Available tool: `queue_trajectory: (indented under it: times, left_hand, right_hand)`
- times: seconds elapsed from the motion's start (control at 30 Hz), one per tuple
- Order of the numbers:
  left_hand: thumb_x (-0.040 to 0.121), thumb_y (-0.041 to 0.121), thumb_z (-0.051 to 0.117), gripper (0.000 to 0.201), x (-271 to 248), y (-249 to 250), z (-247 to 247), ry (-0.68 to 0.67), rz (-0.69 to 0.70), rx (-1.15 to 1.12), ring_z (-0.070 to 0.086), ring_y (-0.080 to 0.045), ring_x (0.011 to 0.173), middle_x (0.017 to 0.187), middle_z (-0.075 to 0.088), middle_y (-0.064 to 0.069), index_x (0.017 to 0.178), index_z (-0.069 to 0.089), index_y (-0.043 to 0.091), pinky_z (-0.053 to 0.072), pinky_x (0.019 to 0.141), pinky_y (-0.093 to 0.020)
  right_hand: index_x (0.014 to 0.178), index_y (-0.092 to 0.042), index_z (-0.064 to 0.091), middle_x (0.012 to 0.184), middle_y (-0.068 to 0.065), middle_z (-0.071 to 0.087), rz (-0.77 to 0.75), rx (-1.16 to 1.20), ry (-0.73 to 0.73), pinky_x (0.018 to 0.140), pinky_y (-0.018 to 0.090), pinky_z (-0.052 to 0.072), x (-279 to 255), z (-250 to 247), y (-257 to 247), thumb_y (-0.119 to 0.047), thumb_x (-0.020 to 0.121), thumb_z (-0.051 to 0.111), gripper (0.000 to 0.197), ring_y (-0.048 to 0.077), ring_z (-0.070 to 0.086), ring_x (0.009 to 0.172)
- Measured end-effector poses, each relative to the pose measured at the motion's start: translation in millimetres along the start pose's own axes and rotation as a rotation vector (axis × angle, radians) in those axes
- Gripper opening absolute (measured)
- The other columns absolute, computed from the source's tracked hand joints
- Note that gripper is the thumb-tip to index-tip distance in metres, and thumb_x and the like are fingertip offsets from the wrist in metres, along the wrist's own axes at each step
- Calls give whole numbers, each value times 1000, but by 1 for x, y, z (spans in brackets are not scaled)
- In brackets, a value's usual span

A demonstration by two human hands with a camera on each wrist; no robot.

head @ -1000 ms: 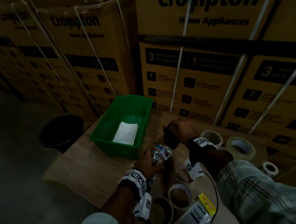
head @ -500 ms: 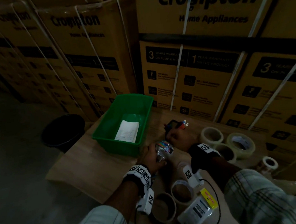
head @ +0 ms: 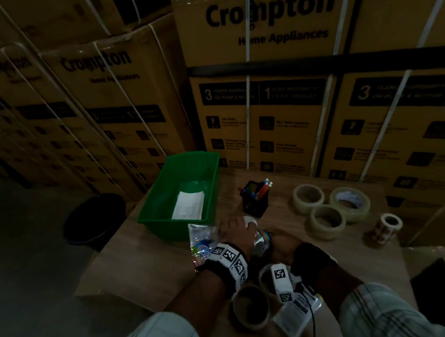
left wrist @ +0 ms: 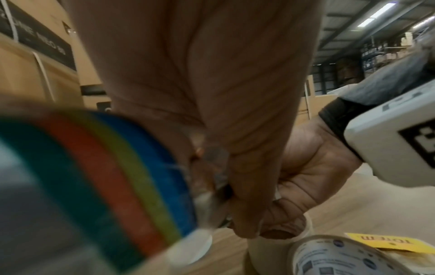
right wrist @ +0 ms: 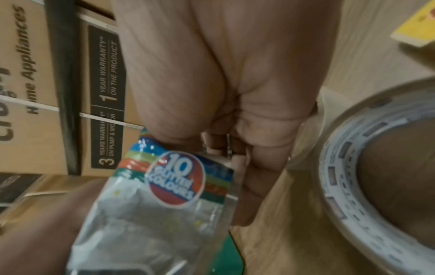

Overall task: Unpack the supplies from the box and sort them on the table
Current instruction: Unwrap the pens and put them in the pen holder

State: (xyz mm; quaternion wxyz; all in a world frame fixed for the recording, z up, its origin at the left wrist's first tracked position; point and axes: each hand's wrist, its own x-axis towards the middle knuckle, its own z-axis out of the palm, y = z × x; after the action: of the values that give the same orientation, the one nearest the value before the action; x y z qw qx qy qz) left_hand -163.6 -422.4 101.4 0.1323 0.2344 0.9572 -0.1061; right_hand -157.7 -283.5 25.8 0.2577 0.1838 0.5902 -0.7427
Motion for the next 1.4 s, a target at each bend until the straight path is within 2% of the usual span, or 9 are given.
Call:
queue_trajectory:
  times: [0.17,0.3,0.57,0.73,0.83,0.93,1.2,1.33,1.4]
  left_hand:
    - [86,31,62,69,-6,-3,-1,-14,47,41,40,-40,125,140,37,-22,144,28,14,33,104,-48]
    - [83,35,65,77,-3,-11,-2,5,63,-14,38,-40,127,142,35,-21,147,24,18,33,106,-48]
    - [63,66,65,100,-2,-40,28,87,-47,-634,42,-37,131,147,33,-16,144,25,21,38,108,-48]
    - [48,66,68,108,10,-49,69,99,-163,-906,49,-30,126,140,40,-9,140,29,24,45,103,-44]
    - [45,63,69,98,12,-49,81,83,-172,-948,55,-28,116,126,51,-8,129,40,20,48,97,-43]
    - [55,49,77,90,12,-48,77,80,-157,-965,52,-29,118,127,49,-9,132,39,19,46,100,-42]
    - [65,41,79,88,24,-51,75,108,-163,-989,44,-26,125,131,45,-8,138,34,22,41,105,-36]
    - [63,42,79,87,25,-56,72,90,-159,-983,46,-27,123,129,43,-7,136,34,24,43,105,-40]
    - [64,41,79,88,26,-56,70,94,-158,-959,47,-28,122,131,42,-8,137,33,24,43,105,-42]
  right_hand:
    - [79,-21,68,71,-1,73,-22,-6,35,65,29,57,-9,2,-1,1,96,41,38,14,69,67]
    - [89,-19,62,89,5,64,-46,-111,78,79,38,56,-13,1,-9,-4,96,44,24,19,64,77]
    - [74,-17,65,83,9,65,-284,-722,82,79,30,44,-30,5,-70,-2,88,58,22,16,57,76]
    - [69,-8,59,62,3,65,-351,-730,78,50,23,45,-29,4,-108,7,89,51,26,12,57,53]
    - [70,-15,66,78,9,64,-487,-931,318,62,32,45,-24,-2,-138,-5,87,59,21,19,56,68]
    - [87,-8,71,87,8,66,-534,-1075,542,67,25,37,-18,-2,-165,-13,89,56,15,18,57,79]
    - [93,3,68,99,22,68,-401,-1300,521,67,34,47,26,14,-176,-6,89,53,17,34,64,90]
    - [120,-6,59,121,19,61,-343,-1280,445,79,35,53,38,14,-164,-7,88,58,32,33,61,108]
    - [111,-7,62,113,19,63,-394,-1267,515,71,33,49,36,13,-153,-7,89,54,23,34,62,102]
